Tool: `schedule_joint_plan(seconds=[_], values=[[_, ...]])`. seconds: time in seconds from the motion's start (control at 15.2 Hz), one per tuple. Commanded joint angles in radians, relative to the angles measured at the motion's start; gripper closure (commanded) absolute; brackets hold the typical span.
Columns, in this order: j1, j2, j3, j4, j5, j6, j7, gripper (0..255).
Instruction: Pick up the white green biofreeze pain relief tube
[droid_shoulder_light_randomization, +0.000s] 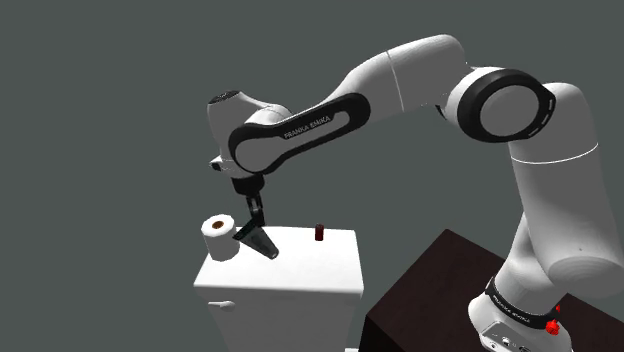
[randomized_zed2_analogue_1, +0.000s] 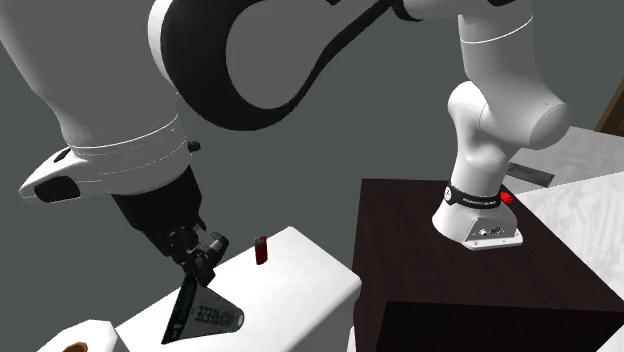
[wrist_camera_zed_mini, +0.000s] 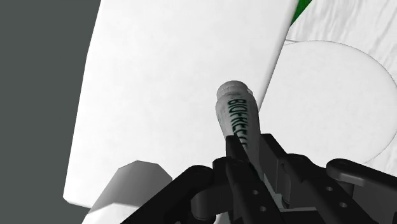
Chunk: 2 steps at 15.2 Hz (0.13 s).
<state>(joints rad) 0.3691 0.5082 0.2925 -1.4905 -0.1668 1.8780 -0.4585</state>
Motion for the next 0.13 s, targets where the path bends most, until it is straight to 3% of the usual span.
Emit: schedule_joint_plan(seconds=[0.0,0.07], values=[[0.001,-0.001,0.001,0.014,0.001,-0.015,-0.001,255],[0.001,-0.001,0.001,0.014,0.001,-0.015,-0.001,255]])
